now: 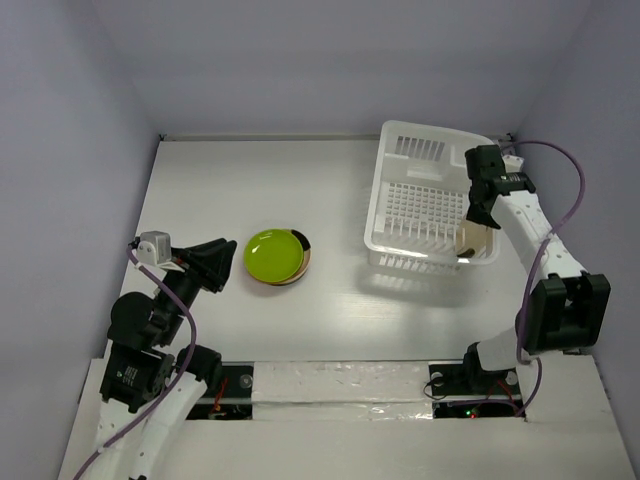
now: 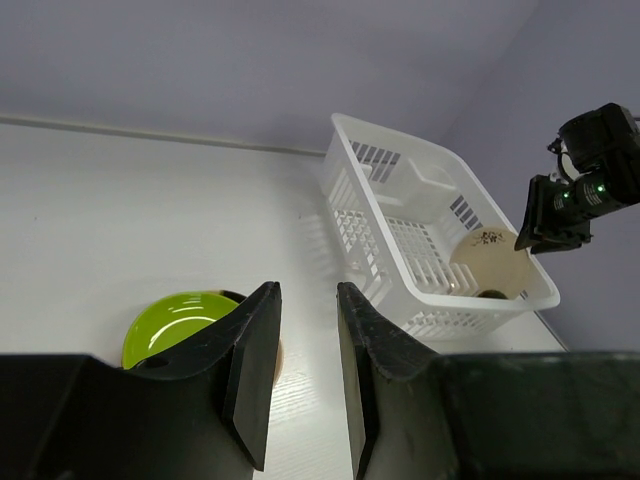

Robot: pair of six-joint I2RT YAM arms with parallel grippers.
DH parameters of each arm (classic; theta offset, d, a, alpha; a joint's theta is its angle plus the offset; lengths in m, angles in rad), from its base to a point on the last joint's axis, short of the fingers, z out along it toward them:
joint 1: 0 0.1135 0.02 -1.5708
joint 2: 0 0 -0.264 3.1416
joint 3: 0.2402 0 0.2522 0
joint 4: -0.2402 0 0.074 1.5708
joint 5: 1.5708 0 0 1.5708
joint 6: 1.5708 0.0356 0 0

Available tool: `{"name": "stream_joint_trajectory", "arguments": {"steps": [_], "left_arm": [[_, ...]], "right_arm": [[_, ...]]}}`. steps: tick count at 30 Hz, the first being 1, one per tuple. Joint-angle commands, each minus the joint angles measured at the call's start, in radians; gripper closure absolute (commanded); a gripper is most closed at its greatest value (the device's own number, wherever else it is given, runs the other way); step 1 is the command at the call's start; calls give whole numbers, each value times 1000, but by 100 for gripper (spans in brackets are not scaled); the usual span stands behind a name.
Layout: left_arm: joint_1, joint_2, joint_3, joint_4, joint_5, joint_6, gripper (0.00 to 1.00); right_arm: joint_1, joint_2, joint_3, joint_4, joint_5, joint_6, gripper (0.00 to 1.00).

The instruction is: Unload the plates from the dish rack

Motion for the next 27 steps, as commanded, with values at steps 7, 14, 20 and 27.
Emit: {"name": "stream_joint_trajectory", "arguments": {"steps": [7, 14, 20, 27], "left_arm": [[7, -13, 2, 41, 10, 9, 73], [7, -10, 1, 46, 11, 7, 73], [7, -5, -1, 47, 13, 7, 73], [16, 1, -2, 47, 13, 6, 73]], "right_arm": [[-7, 61, 59, -36, 123, -68, 70], [20, 26, 36, -11, 221, -114, 90], [73, 12, 57, -31, 282, -116, 96], [178, -14, 108, -91, 393, -99, 100]]}}
